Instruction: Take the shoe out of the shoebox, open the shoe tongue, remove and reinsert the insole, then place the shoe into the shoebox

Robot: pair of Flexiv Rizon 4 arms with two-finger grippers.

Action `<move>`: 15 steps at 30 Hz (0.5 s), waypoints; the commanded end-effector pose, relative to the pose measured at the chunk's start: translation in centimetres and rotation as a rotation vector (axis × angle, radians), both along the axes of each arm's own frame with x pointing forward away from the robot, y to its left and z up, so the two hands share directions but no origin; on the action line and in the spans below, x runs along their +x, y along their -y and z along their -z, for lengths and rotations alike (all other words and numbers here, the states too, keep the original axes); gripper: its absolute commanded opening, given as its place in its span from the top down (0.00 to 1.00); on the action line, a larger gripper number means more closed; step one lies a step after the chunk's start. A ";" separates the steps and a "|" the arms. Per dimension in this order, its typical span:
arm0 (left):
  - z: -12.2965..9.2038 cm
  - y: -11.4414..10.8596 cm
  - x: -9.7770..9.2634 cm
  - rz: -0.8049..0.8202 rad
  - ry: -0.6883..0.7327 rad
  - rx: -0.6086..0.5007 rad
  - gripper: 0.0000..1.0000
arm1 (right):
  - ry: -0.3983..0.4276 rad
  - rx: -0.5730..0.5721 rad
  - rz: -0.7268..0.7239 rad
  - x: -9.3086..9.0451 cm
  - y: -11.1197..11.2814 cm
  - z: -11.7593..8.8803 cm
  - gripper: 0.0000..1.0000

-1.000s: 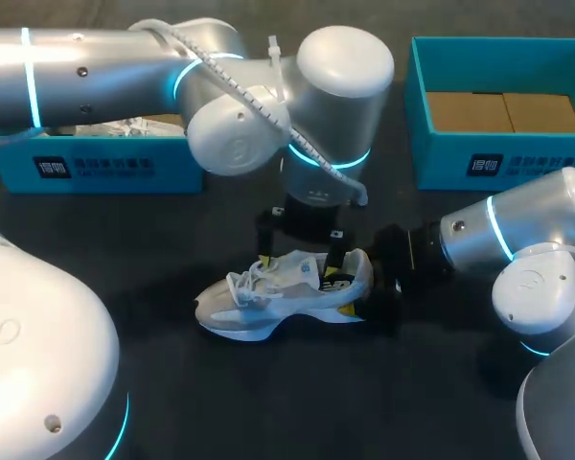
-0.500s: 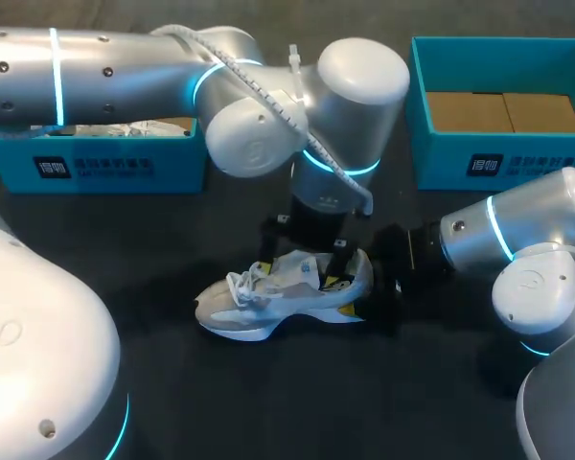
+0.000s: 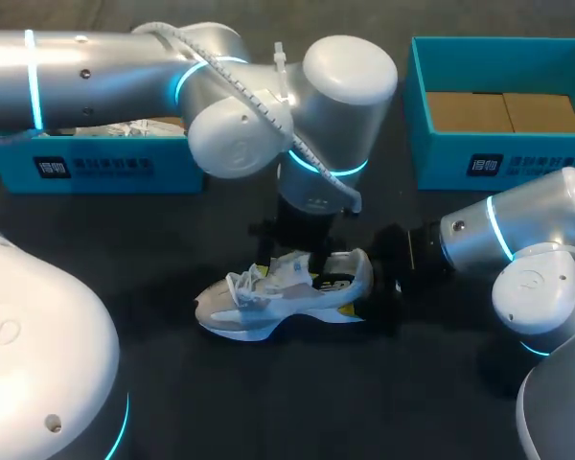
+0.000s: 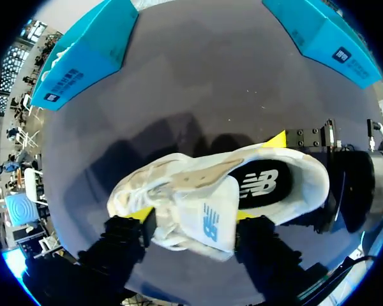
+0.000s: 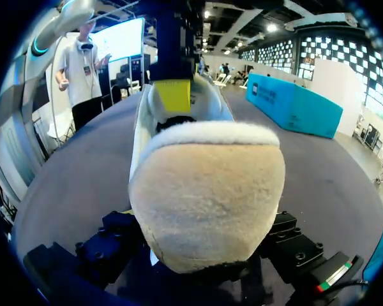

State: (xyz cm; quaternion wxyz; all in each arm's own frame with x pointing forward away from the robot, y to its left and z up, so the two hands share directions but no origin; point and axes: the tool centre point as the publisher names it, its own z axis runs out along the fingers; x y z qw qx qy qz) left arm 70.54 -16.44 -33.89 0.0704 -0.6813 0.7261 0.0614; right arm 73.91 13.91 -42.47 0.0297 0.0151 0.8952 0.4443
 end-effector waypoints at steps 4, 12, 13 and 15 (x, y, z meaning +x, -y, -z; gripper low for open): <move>-1.6 -1.5 -0.9 0.000 0.034 -0.048 0.58 | 0.001 -0.001 0.001 -0.2 -0.3 0.3 1.00; -2.6 -2.3 -1.3 0.001 0.047 -0.096 1.00 | 0.001 -0.001 0.001 -0.2 -0.3 0.3 1.00; -2.8 -2.4 -1.3 0.002 0.048 -0.096 1.00 | 0.001 -0.001 0.001 -0.2 -0.3 0.3 1.00; -3.3 -2.7 -1.4 0.006 0.053 -0.106 1.00 | 0.001 -0.001 0.001 -0.2 -0.3 0.3 1.00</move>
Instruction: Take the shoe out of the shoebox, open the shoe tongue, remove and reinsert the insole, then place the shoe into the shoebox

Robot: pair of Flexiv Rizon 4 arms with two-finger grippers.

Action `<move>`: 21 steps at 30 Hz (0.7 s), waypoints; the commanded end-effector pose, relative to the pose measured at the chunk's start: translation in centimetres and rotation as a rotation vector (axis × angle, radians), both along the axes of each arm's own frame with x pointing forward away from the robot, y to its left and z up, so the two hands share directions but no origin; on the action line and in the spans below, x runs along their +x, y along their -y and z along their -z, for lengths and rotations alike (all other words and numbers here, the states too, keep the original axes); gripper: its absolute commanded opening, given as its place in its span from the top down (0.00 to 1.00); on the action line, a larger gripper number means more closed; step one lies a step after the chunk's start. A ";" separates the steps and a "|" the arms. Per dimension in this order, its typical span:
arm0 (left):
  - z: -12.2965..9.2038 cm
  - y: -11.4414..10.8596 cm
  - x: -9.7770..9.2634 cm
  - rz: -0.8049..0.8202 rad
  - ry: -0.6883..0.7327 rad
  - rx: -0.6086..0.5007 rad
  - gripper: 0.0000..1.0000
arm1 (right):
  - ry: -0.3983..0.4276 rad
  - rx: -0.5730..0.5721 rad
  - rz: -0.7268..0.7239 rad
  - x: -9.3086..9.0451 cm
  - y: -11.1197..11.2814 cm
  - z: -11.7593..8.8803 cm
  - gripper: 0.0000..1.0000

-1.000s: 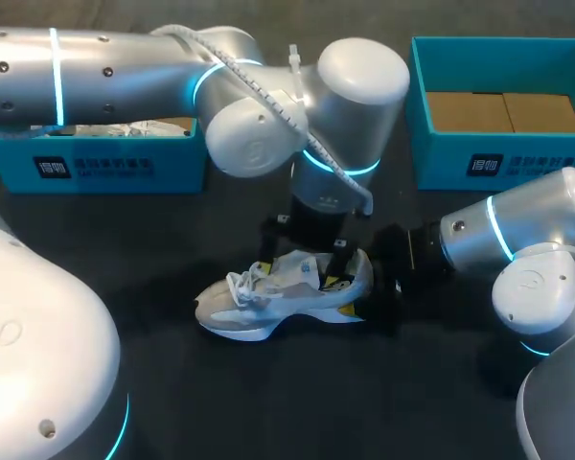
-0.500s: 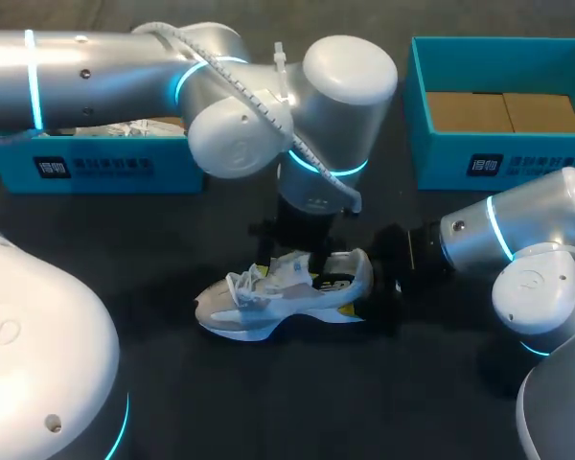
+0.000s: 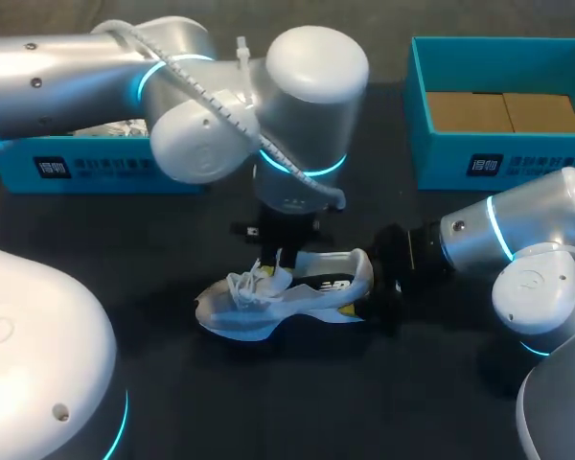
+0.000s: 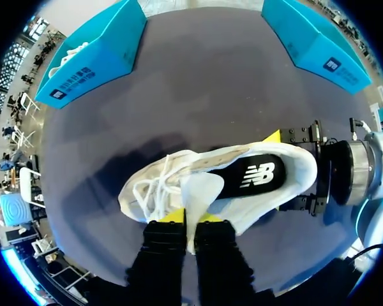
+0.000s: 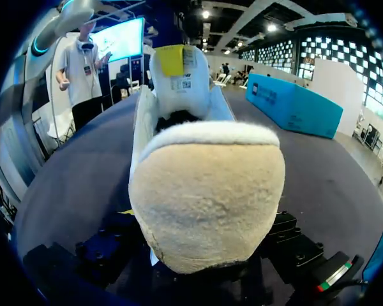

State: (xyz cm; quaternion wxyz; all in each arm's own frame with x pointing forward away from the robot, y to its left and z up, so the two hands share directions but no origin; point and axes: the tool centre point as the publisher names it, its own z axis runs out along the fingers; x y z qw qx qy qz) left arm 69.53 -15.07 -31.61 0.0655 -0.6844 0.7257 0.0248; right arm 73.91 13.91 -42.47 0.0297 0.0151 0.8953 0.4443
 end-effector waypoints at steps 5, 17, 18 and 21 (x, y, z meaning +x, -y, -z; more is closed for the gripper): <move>-1.5 -2.2 -0.9 0.008 0.022 -0.052 1.00 | 0.001 -0.001 0.001 -0.2 -0.3 0.3 1.00; -0.5 -5.9 -1.5 -0.065 0.003 0.002 1.00 | 0.001 -0.001 0.001 -0.2 -0.3 0.3 1.00; -0.2 -6.2 -1.5 -0.071 -0.004 0.010 1.00 | 0.001 -0.001 0.001 -0.2 -0.3 0.3 1.00; 0.5 -6.8 -1.4 -0.084 -0.025 0.025 1.00 | 0.001 -0.001 0.001 -0.2 -0.3 0.3 1.00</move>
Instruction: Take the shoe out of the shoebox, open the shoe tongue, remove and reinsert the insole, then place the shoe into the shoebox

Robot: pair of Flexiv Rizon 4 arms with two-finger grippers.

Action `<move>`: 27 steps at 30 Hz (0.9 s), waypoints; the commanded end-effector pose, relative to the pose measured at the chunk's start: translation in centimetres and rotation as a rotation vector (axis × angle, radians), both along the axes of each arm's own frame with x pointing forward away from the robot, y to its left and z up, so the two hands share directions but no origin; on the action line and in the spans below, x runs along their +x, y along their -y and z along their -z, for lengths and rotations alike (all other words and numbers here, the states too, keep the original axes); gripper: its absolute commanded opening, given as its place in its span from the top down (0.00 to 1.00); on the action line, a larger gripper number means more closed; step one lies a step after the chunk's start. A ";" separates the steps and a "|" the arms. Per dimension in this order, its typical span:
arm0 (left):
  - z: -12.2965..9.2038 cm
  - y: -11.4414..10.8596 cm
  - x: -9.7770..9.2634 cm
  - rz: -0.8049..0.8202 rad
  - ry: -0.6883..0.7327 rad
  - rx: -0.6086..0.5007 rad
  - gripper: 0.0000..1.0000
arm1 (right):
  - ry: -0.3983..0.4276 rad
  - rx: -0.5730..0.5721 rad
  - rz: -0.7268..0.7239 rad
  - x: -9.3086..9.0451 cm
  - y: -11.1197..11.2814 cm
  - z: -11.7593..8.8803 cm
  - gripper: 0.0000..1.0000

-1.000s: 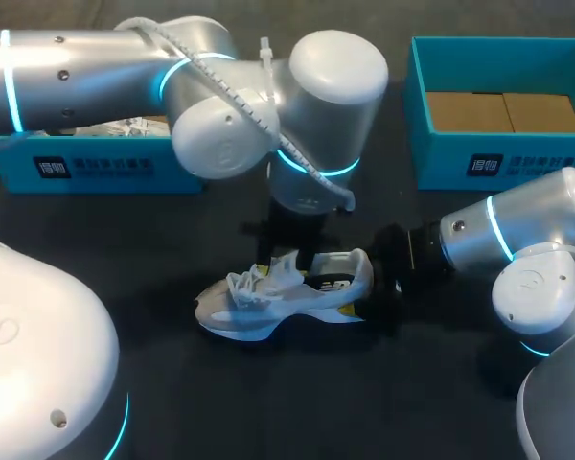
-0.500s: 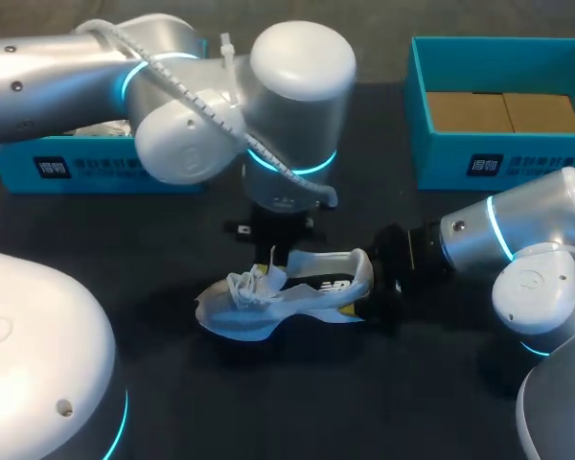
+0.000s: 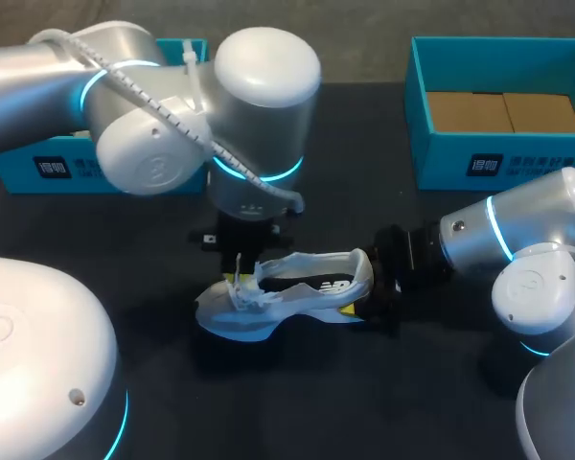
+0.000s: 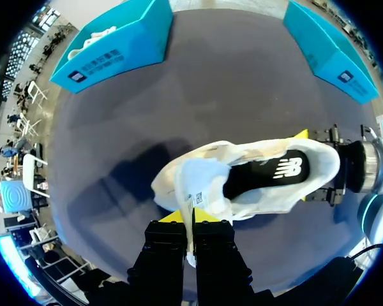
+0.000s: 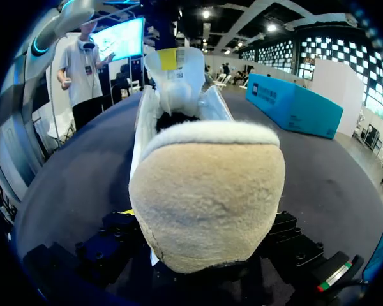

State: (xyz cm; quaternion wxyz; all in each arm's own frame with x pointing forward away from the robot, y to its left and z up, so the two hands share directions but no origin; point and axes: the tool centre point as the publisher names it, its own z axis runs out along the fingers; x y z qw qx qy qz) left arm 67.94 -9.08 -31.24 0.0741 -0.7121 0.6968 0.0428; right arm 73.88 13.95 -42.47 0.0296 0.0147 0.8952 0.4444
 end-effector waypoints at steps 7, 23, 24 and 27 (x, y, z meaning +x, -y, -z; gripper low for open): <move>3.4 -1.7 0.1 -0.041 -0.058 0.048 1.00 | 0.001 -0.001 0.002 -0.1 -0.3 0.3 1.00; 6.6 -2.8 -0.7 -0.089 -0.127 0.004 0.00 | 0.001 -0.001 0.002 -0.1 -0.3 0.3 1.00; 6.5 -2.9 -0.8 -0.090 -0.126 0.003 0.00 | 0.001 -0.001 0.002 -0.1 -0.3 0.3 1.00; 6.2 -3.3 -0.9 -0.098 -0.120 0.003 0.00 | 0.001 -0.001 0.002 -0.1 -0.3 0.3 1.00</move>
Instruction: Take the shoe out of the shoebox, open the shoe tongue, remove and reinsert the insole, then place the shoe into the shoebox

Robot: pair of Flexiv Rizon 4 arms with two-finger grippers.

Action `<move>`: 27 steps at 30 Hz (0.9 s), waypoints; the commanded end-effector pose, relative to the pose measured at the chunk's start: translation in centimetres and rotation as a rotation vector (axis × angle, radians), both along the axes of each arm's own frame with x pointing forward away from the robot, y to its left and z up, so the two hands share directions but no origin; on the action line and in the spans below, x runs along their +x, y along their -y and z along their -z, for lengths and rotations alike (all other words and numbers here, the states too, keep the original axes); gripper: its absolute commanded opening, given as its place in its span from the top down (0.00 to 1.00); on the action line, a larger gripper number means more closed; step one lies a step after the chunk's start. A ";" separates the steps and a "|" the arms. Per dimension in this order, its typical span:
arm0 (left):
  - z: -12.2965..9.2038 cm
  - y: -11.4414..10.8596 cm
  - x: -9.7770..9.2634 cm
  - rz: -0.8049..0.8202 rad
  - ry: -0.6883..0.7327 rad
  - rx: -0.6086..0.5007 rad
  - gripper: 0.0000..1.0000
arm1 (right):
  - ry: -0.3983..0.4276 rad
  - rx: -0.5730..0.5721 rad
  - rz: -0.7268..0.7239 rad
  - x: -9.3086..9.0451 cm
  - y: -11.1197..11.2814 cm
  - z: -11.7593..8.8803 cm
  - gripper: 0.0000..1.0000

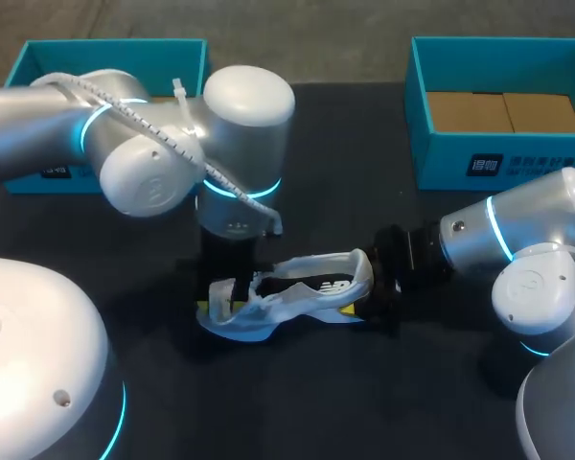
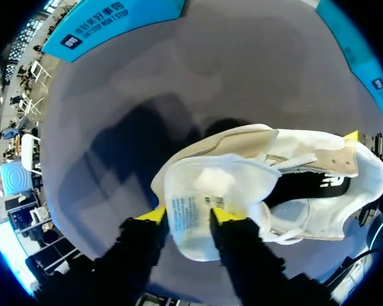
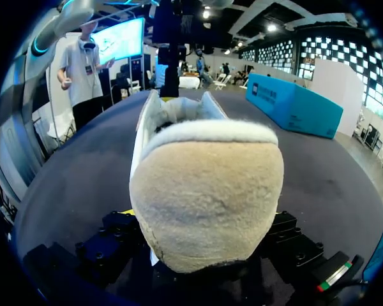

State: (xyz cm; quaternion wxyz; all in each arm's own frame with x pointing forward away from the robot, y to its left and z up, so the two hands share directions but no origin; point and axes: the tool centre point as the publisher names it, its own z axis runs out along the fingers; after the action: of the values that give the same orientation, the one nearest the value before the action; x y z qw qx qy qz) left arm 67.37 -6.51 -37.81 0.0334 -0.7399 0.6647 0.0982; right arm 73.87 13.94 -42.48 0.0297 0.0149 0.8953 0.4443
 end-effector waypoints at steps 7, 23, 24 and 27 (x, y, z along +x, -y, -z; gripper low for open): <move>-2.3 -0.6 -0.1 0.027 0.056 -0.033 0.00 | 0.001 -0.001 0.002 -0.1 -0.3 0.3 1.00; -6.5 3.2 3.2 0.569 0.144 -0.225 0.00 | 0.001 -0.001 0.002 -0.1 -0.3 0.3 1.00; -6.5 3.4 3.4 0.589 0.149 -0.250 0.00 | 0.001 -0.001 0.002 -0.1 -0.3 0.3 1.00; -7.7 4.4 4.0 0.801 0.138 -0.334 0.00 | 0.001 -0.001 0.002 -0.1 -0.3 0.3 1.00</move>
State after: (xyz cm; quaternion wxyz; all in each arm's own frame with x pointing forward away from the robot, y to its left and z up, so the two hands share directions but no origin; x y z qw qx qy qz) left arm 70.85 -11.14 -30.66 0.0368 -0.5666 0.8227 -0.0289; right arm 73.88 13.94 -42.49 0.0296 0.0150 0.8953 0.4443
